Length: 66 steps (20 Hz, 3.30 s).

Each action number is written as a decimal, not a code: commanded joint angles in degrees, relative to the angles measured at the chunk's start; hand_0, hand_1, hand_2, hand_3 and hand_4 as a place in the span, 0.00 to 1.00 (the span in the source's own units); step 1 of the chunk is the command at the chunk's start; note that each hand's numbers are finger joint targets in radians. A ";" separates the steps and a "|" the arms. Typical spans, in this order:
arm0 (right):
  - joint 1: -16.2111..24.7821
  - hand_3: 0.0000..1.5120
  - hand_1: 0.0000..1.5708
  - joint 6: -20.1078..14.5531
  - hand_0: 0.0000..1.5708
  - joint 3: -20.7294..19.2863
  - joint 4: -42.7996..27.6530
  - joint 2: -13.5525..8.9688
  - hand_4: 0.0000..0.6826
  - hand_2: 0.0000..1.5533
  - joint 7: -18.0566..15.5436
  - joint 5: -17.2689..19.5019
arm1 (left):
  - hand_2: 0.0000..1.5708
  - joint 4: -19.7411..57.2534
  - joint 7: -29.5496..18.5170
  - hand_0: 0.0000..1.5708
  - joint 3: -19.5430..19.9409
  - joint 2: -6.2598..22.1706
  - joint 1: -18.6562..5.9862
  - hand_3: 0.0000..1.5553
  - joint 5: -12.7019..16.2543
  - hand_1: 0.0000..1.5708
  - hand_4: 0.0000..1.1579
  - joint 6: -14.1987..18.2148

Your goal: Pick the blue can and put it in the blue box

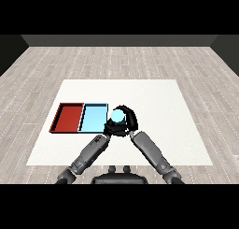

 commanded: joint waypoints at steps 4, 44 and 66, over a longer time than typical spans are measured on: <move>3.08 0.92 0.94 -1.29 0.94 3.15 -1.53 0.01 0.89 0.94 -3.96 -5.20 | 0.40 5.89 -4.65 0.28 -6.31 -0.04 -5.84 0.32 12.12 0.28 0.49 10.43; 15.50 0.00 0.00 10.47 0.00 -15.35 -15.86 -3.10 0.00 0.00 -8.35 -13.61 | 1.00 10.63 -14.76 1.00 3.71 5.56 -6.97 0.99 10.54 1.00 0.99 7.45; 21.51 0.00 0.00 18.28 0.00 -22.17 -9.63 -4.47 0.00 0.00 -12.69 -18.86 | 0.45 46.20 16.64 0.49 0.97 12.10 -19.88 0.39 -3.89 0.49 0.78 14.23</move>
